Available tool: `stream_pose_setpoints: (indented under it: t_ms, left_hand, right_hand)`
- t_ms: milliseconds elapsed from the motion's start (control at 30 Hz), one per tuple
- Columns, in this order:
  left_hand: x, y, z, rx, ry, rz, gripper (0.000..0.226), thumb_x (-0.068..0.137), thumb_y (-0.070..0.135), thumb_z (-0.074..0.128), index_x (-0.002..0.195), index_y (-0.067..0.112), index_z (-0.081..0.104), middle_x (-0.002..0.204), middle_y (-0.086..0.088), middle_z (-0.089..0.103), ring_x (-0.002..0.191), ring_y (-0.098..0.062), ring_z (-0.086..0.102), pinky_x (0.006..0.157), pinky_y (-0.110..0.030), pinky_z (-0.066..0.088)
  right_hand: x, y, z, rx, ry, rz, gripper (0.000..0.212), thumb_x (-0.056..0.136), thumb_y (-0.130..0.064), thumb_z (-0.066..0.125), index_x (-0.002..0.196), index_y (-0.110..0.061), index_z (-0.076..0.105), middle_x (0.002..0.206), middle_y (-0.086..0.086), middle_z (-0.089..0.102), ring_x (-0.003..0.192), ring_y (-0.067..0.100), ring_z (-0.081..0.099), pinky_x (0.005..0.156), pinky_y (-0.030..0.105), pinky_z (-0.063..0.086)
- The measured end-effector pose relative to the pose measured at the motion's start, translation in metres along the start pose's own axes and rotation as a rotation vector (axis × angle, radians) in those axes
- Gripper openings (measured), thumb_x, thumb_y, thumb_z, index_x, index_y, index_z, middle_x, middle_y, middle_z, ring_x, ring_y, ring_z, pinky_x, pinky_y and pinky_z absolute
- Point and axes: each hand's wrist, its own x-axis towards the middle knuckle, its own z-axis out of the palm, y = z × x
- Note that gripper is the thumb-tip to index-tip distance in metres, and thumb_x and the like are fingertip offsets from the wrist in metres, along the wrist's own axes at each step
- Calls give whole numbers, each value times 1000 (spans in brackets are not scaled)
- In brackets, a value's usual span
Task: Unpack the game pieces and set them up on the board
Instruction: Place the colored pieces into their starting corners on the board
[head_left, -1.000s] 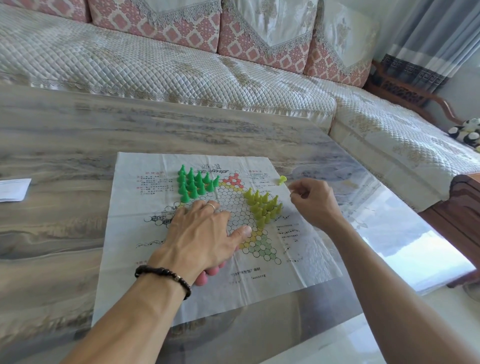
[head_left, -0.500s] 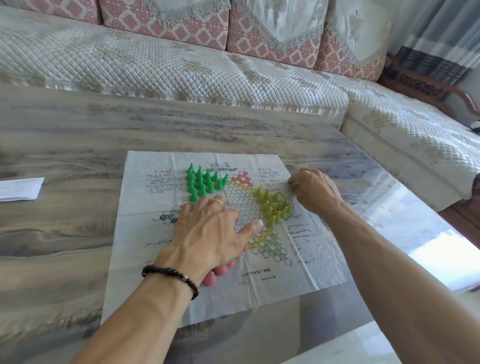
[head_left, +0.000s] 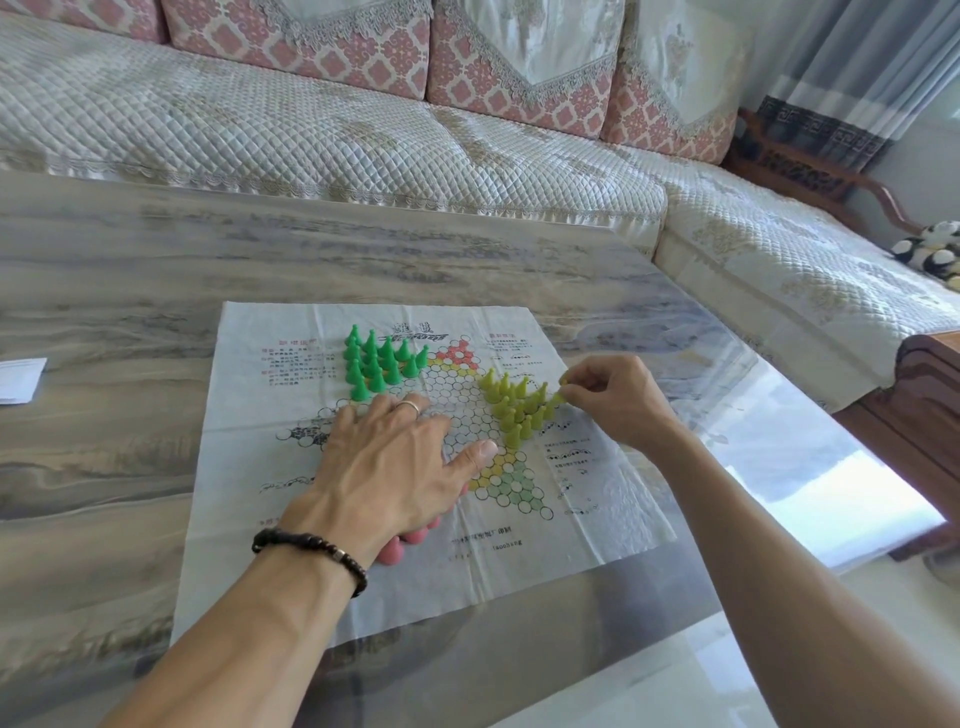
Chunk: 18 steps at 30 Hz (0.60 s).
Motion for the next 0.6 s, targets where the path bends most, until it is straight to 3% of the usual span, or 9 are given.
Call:
stream_pose_setpoints:
  t_ms: [133,400,500,600]
  left_hand:
    - [0,0,0,-45,8,-1,63,84,79,15,97,32,55,90,11,63,84,-14,58,99,-47,38]
    - [1,-1,1,-6,-6,9,72,84,79,13,119,30,52,108,7,63,107,-17,54,103,-49,34]
    - [1,-1,0,5,-5,12,70,84,78,12,110,29,55,110,5,61,110,-18,51,102,-48,36]
    - [0,-2,0,-25,0,14,67,84,78,14,99,30,57,98,6,62,97,-16,57,95,-44,44]
  right_hand:
    - [-2,3,3,10,-3,36,3,80,-18,75,79,-20,73,74,-8,70,67,2,62,62,14,45]
    - [-4,2,4,-29,-5,27,4,79,-23,77,79,-23,73,73,-9,70,65,3,61,58,12,44]
    - [-5,1,5,-30,-6,19,4,79,-23,77,79,-22,73,71,-11,68,62,0,59,58,13,44]
    - [-6,1,3,-31,-10,15,9,80,-22,76,88,-21,72,75,-12,67,68,2,60,65,17,46]
